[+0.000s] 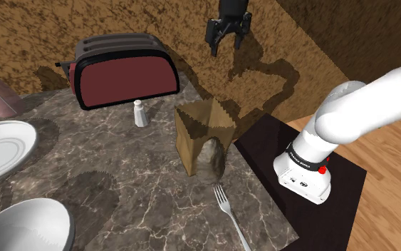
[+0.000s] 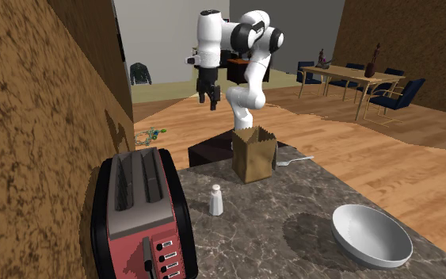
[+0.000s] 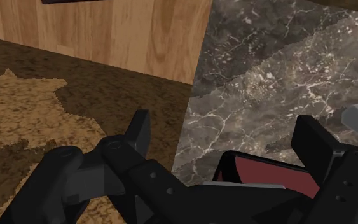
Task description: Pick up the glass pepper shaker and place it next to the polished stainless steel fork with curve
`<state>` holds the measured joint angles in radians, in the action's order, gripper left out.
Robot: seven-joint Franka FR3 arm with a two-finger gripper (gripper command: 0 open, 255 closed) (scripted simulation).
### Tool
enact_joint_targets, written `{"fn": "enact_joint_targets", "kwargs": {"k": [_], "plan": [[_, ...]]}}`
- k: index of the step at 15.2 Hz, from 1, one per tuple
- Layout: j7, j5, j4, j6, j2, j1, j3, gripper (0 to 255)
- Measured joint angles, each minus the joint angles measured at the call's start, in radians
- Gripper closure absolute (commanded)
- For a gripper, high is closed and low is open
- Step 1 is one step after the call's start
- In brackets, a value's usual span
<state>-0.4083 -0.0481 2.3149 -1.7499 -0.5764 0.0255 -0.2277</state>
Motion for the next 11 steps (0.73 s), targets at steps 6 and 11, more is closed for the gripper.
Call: {"fn": "enact_joint_targets", "kwargs": {"k": [6, 11], "plan": [[-0.136, 0.004, -0.050, -0.111, 0.167, 0.000, -0.100, 0], [-0.291, 0.049, -0.151, -0.182, 0.356, 0.003, -0.198, 0]]}}
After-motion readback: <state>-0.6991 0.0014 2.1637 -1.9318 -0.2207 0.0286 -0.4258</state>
